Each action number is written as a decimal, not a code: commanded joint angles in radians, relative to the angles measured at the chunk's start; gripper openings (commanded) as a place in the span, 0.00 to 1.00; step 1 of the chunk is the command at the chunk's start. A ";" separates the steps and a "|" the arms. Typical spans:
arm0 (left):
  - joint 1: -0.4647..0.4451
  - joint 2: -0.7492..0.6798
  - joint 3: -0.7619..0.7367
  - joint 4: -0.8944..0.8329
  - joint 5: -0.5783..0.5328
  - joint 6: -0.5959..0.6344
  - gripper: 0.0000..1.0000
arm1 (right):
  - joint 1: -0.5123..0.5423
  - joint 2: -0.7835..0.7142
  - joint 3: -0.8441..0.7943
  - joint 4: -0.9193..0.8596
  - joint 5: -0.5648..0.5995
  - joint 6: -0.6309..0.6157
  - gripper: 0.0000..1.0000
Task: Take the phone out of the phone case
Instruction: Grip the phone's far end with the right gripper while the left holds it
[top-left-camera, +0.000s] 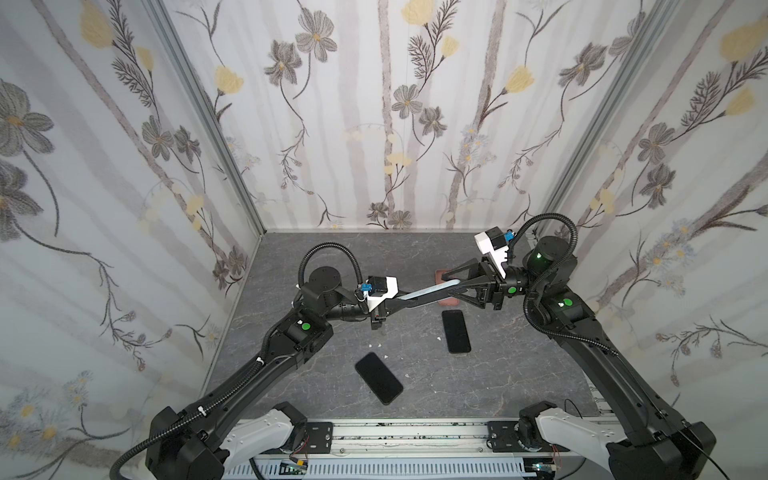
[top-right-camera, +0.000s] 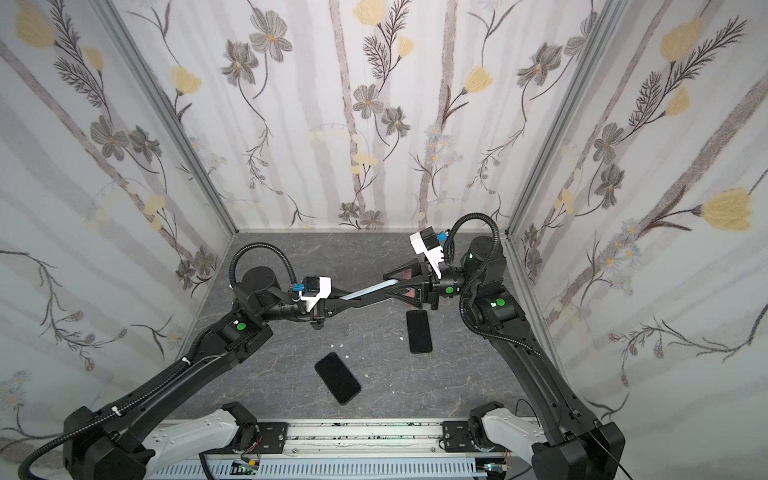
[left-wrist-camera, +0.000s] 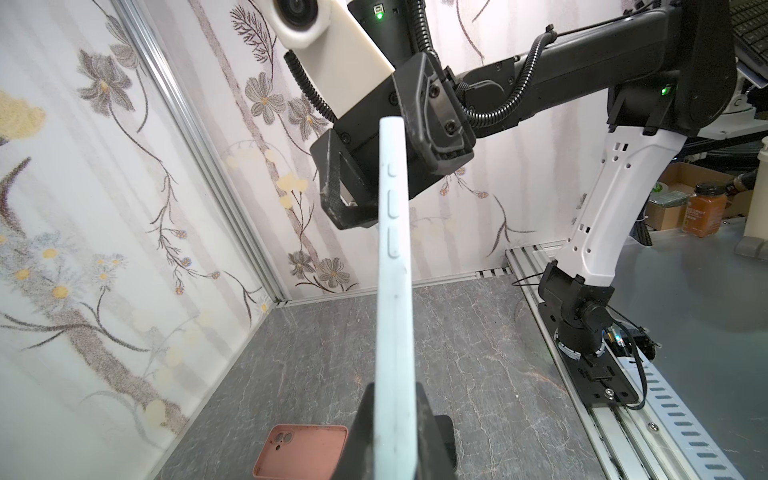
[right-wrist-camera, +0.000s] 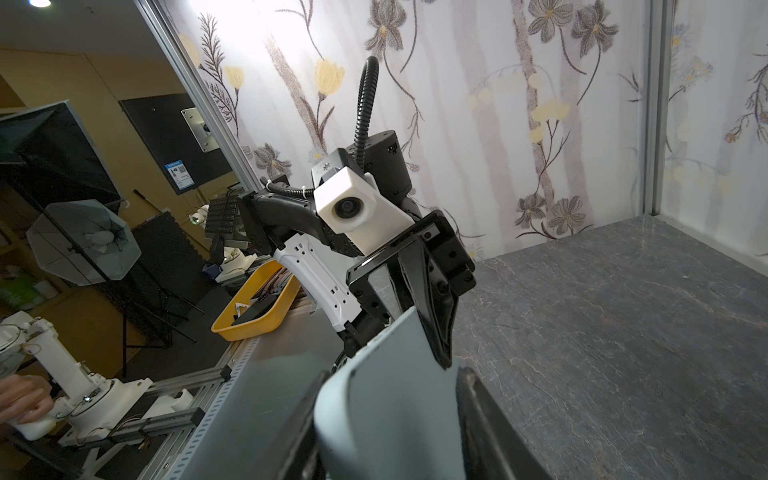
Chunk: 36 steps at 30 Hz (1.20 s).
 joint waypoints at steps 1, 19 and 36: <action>-0.002 -0.007 0.009 0.074 0.026 0.005 0.00 | 0.009 0.009 0.000 0.058 -0.006 0.018 0.49; -0.010 -0.025 -0.012 0.077 -0.079 0.061 0.00 | 0.038 0.023 -0.005 0.159 0.017 0.221 0.34; -0.011 -0.034 0.011 0.078 -0.183 0.115 0.00 | 0.043 0.046 -0.010 0.241 0.050 0.396 0.33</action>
